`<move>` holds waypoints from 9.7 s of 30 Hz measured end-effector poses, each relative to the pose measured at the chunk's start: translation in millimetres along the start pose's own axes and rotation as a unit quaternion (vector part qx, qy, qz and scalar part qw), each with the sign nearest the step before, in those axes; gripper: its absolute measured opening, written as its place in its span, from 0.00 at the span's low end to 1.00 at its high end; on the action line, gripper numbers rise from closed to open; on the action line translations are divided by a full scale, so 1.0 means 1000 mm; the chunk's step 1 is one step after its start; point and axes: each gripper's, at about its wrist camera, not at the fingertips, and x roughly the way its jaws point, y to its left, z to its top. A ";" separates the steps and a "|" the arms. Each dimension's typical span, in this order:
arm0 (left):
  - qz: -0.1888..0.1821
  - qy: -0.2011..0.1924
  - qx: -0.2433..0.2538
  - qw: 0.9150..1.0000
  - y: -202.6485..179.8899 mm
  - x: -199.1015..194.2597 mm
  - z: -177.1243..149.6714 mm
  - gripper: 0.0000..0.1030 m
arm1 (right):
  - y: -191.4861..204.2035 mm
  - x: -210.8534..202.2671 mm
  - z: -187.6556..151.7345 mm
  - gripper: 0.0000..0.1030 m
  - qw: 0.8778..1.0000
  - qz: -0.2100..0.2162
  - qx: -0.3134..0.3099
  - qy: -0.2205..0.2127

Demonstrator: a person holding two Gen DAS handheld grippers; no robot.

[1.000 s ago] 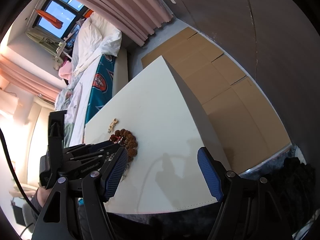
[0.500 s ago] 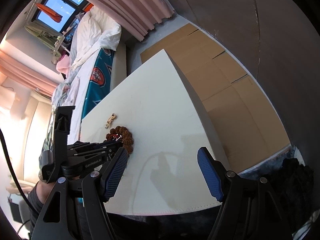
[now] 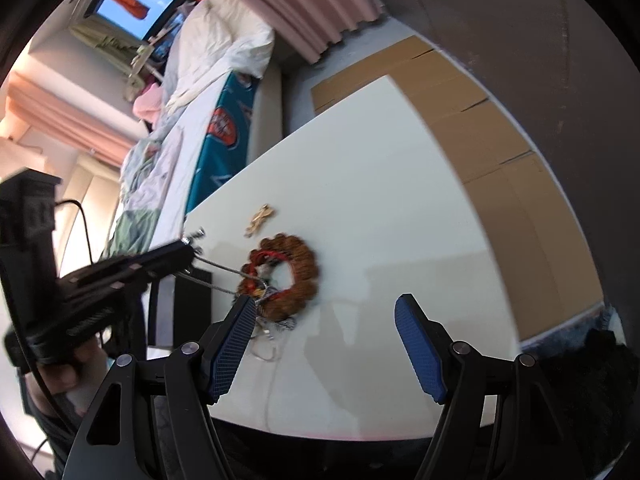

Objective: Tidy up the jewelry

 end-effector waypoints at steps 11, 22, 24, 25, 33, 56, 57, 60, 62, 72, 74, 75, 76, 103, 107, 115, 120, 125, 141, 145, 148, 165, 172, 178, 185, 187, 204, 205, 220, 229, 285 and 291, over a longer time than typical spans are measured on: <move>0.013 -0.068 -0.016 0.997 0.021 -0.067 -0.009 0.14 | 0.051 0.045 -0.019 0.60 0.995 -0.003 -0.078 0.061; 0.015 -0.103 -0.034 0.994 0.039 -0.108 -0.026 0.14 | 0.066 0.090 -0.032 0.32 0.987 -0.040 -0.106 0.111; 0.016 -0.110 -0.035 0.993 0.041 -0.115 -0.028 0.14 | 0.067 0.100 -0.034 0.17 0.986 -0.050 -0.107 0.120; 0.017 -0.113 -0.036 0.993 0.042 -0.119 -0.029 0.14 | 0.067 0.103 -0.035 0.08 0.985 -0.054 -0.107 0.121; 0.026 -0.150 -0.044 0.987 0.056 -0.161 -0.038 0.14 | 0.086 0.076 -0.031 0.06 0.990 -0.029 -0.120 0.069; 0.059 -0.248 -0.043 0.966 0.075 -0.258 -0.015 0.14 | 0.120 0.061 -0.025 0.06 0.990 -0.022 -0.138 0.025; 0.060 -0.248 -0.042 0.966 0.075 -0.258 -0.015 0.14 | 0.120 0.061 -0.025 0.06 0.990 -0.022 -0.139 0.026; 0.061 -0.241 -0.042 0.968 0.080 -0.253 -0.012 0.14 | 0.123 0.057 -0.025 0.06 0.989 -0.018 -0.143 0.022; 0.063 -0.238 -0.044 0.968 0.082 -0.250 -0.012 0.14 | 0.127 0.052 -0.025 0.06 0.989 -0.012 -0.148 0.016; 0.069 -0.219 -0.040 0.972 0.087 -0.227 -0.010 0.14 | 0.137 0.043 -0.029 0.06 0.987 -0.001 -0.162 0.004; 0.069 -0.216 -0.041 0.973 0.087 -0.224 -0.008 0.14 | 0.137 0.043 -0.029 0.06 0.987 -0.003 -0.161 0.005; 0.067 -0.214 -0.042 0.974 0.088 -0.221 -0.008 0.14 | 0.136 0.043 -0.029 0.06 0.987 -0.003 -0.161 0.005; 0.066 -0.213 -0.042 0.974 0.088 -0.220 -0.007 0.14 | 0.136 0.043 -0.029 0.06 0.987 -0.003 -0.162 0.006; 0.001 -0.050 -0.093 0.994 0.114 -0.060 -0.050 0.16 | 0.146 0.033 -0.024 0.05 0.987 0.038 -0.155 -0.015; 0.003 -0.050 -0.108 0.993 0.123 -0.063 -0.060 0.40 | 0.153 0.039 -0.023 0.05 0.987 0.049 -0.151 -0.013; 0.020 -0.073 -0.140 0.987 0.153 -0.091 -0.088 0.49 | 0.192 0.058 -0.027 0.06 0.981 0.097 -0.166 -0.002; 0.028 -0.080 -0.158 0.984 0.173 -0.107 -0.109 0.49 | 0.215 0.081 -0.029 0.05 0.979 0.105 -0.176 0.015; 0.038 -0.084 -0.171 0.981 0.185 -0.120 -0.126 0.49 | 0.236 0.119 -0.033 0.20 0.978 0.046 -0.196 0.050; 0.035 -0.090 -0.143 0.985 0.165 -0.127 -0.130 0.49 | 0.184 0.068 -0.021 0.72 0.989 -0.017 -0.147 0.002; 0.032 -0.086 -0.119 0.989 0.145 -0.119 -0.117 0.49 | 0.154 0.047 -0.016 0.72 0.991 -0.032 -0.127 -0.009; 0.023 -0.080 -0.107 0.991 0.130 -0.110 -0.107 0.49 | 0.134 0.038 -0.013 0.72 0.993 -0.042 -0.111 -0.011; -0.007 -0.011 -0.042 0.999 0.046 -0.031 -0.052 0.37 | 0.048 -0.002 -0.006 0.72 0.996 -0.065 -0.045 -0.029; -0.002 0.029 -0.044 0.999 0.033 0.010 -0.034 0.24 | 0.030 -0.014 -0.003 0.72 0.997 -0.061 -0.030 -0.038; 0.009 0.061 -0.050 0.997 0.028 0.045 -0.024 0.19 | 0.013 -0.023 0.001 0.72 0.997 -0.053 -0.015 -0.046; 0.023 0.089 -0.049 0.995 0.022 0.079 -0.017 0.19 | -0.002 -0.025 0.003 0.72 0.998 -0.050 -0.002 -0.043; 0.025 0.097 -0.048 0.994 0.021 0.088 -0.017 0.19 | -0.004 -0.027 0.004 0.72 0.998 -0.048 0.000 -0.043; -0.022 0.062 -0.039 0.997 0.012 0.066 -0.005 0.19 | 0.001 -0.017 0.007 0.72 0.999 -0.044 -0.006 -0.032; -0.027 0.056 -0.034 0.998 0.009 0.060 -0.004 0.19 | 0.001 -0.017 0.008 0.72 0.998 -0.045 -0.007 -0.031; -0.025 -0.028 -0.030 0.999 0.019 -0.028 -0.008 0.19 | 0.011 0.003 0.006 0.72 0.999 -0.029 -0.011 -0.006; -0.006 -0.050 -0.061 0.997 0.056 -0.056 -0.027 0.19 | 0.050 0.048 -0.008 0.45 0.998 0.017 -0.029 0.053; -0.003 0.010 -0.156 0.988 0.154 -0.021 -0.082 0.22 | 0.139 0.053 -0.020 0.09 0.994 0.025 -0.102 -0.010; -0.003 -0.023 -0.165 0.986 0.162 -0.051 -0.085 0.45 | 0.157 0.044 -0.022 0.09 0.991 0.055 -0.117 -0.026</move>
